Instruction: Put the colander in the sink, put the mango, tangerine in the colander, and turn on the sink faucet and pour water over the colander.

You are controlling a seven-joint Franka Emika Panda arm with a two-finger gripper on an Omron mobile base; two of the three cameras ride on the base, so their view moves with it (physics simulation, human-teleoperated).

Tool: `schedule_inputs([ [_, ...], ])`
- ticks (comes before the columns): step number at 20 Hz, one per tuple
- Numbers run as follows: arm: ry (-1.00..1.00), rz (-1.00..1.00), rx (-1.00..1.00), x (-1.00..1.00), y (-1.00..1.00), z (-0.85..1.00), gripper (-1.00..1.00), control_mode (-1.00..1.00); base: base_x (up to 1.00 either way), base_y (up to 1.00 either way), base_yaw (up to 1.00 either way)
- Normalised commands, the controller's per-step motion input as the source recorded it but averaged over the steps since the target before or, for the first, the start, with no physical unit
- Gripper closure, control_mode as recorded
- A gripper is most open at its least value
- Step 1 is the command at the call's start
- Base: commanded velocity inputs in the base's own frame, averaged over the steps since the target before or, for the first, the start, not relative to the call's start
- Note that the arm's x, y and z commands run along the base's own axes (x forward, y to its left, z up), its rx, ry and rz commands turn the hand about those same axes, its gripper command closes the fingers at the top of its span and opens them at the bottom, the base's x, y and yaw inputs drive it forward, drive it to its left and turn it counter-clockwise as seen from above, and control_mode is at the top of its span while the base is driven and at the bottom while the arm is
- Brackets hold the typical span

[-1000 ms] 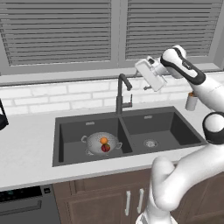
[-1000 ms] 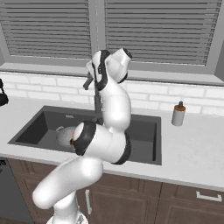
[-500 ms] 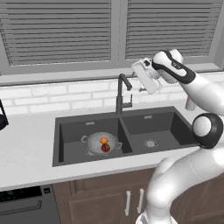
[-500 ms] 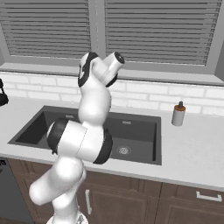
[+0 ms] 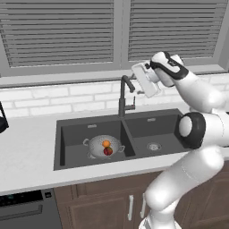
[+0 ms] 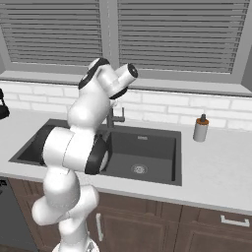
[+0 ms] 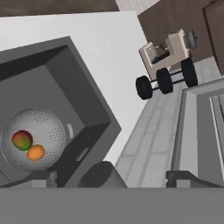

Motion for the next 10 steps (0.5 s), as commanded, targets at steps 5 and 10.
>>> schedule_inputs([
  [5, -0.01, 0.0, 0.0, 0.32, 0.03, 0.0, -1.0, -1.0, 0.0, 0.0, 0.0],
  [10, -0.05, 0.0, 0.0, 0.15, 0.09, 0.0, -1.0, -1.0, 0.0, 0.0, 0.0],
])
